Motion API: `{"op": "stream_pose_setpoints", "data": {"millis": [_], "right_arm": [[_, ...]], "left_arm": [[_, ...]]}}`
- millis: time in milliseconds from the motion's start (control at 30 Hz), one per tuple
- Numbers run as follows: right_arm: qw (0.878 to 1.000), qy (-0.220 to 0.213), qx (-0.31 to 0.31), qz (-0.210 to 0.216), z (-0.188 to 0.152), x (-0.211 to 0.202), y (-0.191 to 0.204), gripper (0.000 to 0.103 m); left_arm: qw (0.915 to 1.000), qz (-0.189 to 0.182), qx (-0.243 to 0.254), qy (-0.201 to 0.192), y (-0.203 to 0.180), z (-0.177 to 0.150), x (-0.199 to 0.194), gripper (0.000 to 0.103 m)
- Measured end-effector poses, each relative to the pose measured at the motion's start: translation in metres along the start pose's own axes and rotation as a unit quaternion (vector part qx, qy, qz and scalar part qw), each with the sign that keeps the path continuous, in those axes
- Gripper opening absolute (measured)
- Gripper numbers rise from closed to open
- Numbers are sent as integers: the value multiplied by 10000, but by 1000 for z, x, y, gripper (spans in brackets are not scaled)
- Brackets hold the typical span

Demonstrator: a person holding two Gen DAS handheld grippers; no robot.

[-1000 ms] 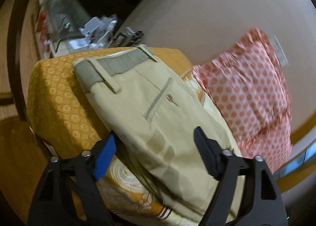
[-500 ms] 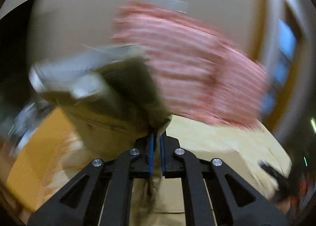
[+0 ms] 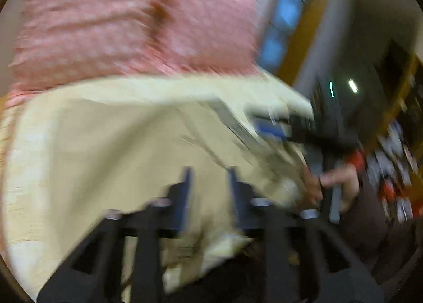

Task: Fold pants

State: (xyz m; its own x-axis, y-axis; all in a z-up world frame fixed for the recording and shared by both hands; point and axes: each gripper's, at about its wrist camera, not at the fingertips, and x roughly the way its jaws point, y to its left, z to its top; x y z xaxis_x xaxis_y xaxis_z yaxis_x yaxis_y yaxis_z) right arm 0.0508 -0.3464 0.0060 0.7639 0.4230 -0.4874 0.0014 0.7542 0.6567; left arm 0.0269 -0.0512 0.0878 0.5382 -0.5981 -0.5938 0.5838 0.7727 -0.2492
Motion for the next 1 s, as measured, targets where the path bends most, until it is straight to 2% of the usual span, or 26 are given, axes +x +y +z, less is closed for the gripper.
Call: {"op": "stream_pose_setpoints", "data": {"millis": [33, 67, 100, 167, 233, 300, 333, 400, 433, 500, 533, 567, 667, 833, 900, 933, 967, 1000], "right_arm": [[9999, 150, -20, -61, 0, 9, 1, 73], [9993, 305, -96, -179, 1, 19, 3, 70], [9986, 273, -284, -341, 2, 24, 9, 69], [9977, 349, -412, -400, 4, 34, 16, 62], [9959, 376, -608, -549, 4, 41, 23, 57], [9938, 395, -796, -669, 2, 42, 27, 49], [9933, 418, -868, -633, 0, 42, 28, 40], [9941, 503, -860, -427, -1, 41, 25, 32], [9946, 545, -830, -309, -1, 41, 24, 24], [9953, 598, -762, 28, 1, 38, 23, 18], [9952, 603, -748, 197, 5, 36, 24, 16], [9950, 580, -704, 395, 10, 32, 25, 16], [9940, 529, -719, 625, 29, 33, 33, 16], [9955, 210, -823, 412, 75, 49, 38, 15], [9966, -7, -801, 179, 99, 60, 33, 16], [9960, -56, -894, -19, 107, 68, 31, 19], [9930, -5, -1085, -460, 114, 80, 29, 25], [9888, 45, -1203, -878, 116, 86, 28, 26]], "left_arm": [[9988, 280, -372, -166, 28, 5, -13, 59], [9968, 420, -667, -153, 47, 5, -16, 59], [9921, 539, -1134, -16, 80, 5, -15, 59], [9836, 685, -1639, 300, 120, 1, -5, 58], [9769, 643, -1931, 648, 147, -4, 10, 58], [9722, 333, -2131, 916, 164, -7, 23, 58], [9730, 274, -2122, 859, 164, -5, 26, 61], [9745, 156, -2033, 942, 164, 2, 37, 64], [9744, 117, -2025, 969, 164, 6, 39, 63], [9751, 122, -1973, 1006, 165, 10, 43, 41], [9763, 109, -1920, 992, 162, 12, 41, 20], [9771, 25, -1904, 954, 162, 16, 40, 11], [9815, -76, -1764, 747, 157, 39, 49, 8], [9868, 220, -1572, 307, 161, 86, 74, 8], [9869, 465, -1525, 244, 165, 100, 92, 9], [9858, 779, -1441, 378, 167, 106, 109, 13], [9830, 1007, -1444, 525, 170, 108, 118, 18], [9779, 1242, -1535, 683, 174, 108, 124, 21]]}}
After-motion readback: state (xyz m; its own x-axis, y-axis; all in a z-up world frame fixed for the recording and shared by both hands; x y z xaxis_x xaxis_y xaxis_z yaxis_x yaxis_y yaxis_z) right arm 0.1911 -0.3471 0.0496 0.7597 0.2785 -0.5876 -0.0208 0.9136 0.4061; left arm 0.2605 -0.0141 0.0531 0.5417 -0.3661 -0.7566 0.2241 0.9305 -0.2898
